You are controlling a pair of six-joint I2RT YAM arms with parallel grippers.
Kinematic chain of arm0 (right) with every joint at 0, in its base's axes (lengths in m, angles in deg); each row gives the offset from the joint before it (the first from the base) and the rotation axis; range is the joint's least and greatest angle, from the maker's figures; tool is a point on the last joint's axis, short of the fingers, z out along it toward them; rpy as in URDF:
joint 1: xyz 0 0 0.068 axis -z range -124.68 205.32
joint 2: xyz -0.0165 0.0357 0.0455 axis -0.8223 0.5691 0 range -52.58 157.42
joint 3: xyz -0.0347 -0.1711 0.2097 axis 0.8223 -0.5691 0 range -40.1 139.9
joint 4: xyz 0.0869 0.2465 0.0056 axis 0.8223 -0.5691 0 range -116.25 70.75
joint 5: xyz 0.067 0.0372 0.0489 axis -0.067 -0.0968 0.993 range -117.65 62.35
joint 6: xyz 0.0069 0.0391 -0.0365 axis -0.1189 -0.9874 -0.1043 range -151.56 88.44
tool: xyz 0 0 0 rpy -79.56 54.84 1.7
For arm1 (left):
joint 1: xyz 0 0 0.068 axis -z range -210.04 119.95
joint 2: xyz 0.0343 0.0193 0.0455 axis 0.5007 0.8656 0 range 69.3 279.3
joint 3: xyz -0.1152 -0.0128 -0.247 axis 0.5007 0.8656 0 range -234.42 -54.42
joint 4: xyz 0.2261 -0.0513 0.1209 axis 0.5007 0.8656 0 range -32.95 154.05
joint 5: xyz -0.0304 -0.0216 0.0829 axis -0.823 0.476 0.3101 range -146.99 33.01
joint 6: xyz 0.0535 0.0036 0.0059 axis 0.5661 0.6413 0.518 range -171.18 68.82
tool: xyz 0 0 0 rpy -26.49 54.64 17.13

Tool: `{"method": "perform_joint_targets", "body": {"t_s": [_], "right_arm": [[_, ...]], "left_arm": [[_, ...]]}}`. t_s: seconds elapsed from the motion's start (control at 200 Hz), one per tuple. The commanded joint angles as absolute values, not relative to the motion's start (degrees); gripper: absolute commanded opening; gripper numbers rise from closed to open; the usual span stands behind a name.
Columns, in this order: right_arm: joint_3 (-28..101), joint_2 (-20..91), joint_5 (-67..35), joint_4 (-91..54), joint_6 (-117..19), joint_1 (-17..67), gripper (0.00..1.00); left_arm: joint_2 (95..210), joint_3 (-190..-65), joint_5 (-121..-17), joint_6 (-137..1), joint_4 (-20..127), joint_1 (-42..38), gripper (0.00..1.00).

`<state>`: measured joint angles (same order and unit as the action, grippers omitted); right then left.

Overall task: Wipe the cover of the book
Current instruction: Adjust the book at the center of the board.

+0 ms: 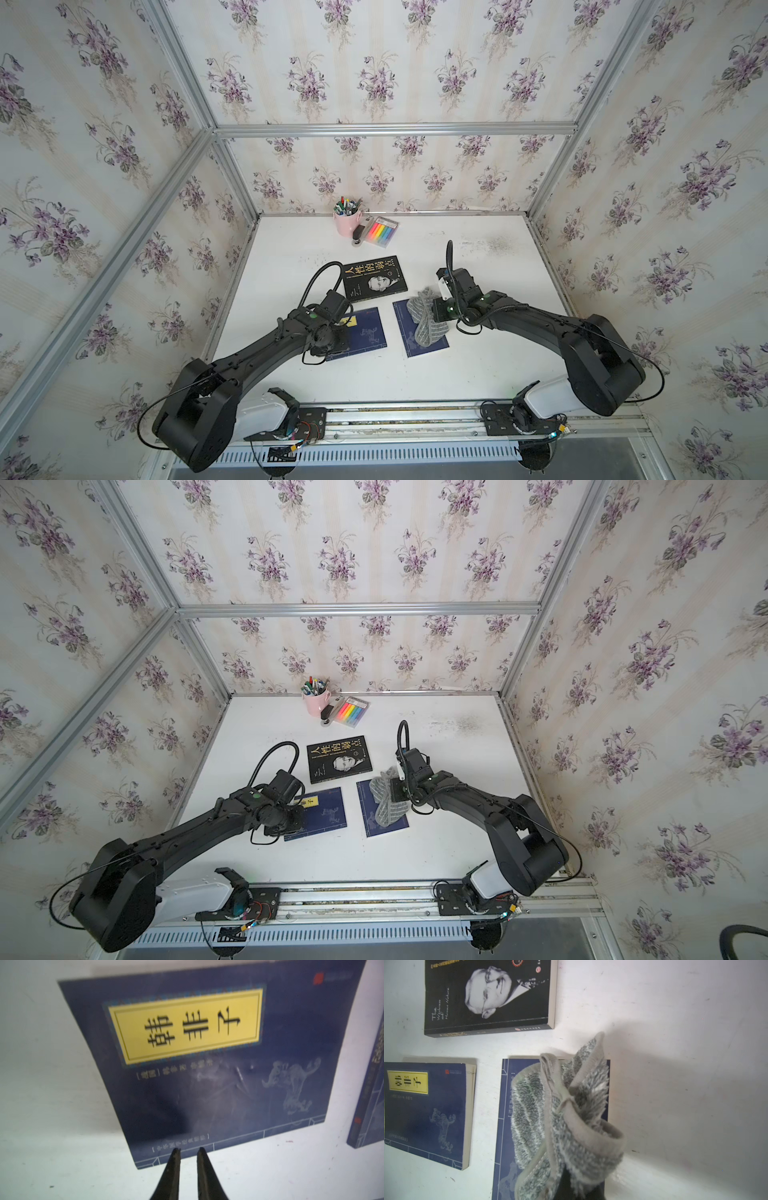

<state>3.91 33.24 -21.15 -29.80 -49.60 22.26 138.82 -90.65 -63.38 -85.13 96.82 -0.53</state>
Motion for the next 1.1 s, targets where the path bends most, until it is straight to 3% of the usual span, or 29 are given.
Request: {"method": "perform_joint_targets", "body": {"t_s": [0.0, 0.465, 0.644, 1.094], "right_arm": [[3.81, 34.21, -20.34, -29.53, -49.05, 22.19, 0.00], [3.41, 34.19, -19.48, -28.94, -48.65, 22.20, 0.00], [3.41, 34.26, -18.95, -28.58, -48.61, 22.19, 0.00], [3.31, 33.26, -18.88, -28.96, -48.17, 22.08, 0.00]], "left_arm": [[137.31, -89.13, -64.33, -85.90, 99.32, -0.07, 0.19], [147.88, -88.51, -62.15, -87.65, 93.75, 0.52, 0.16], [149.72, -90.05, -58.87, -87.36, 93.07, -1.98, 0.22], [163.65, -98.41, -57.27, -83.51, 90.57, -4.52, 0.21]]}}
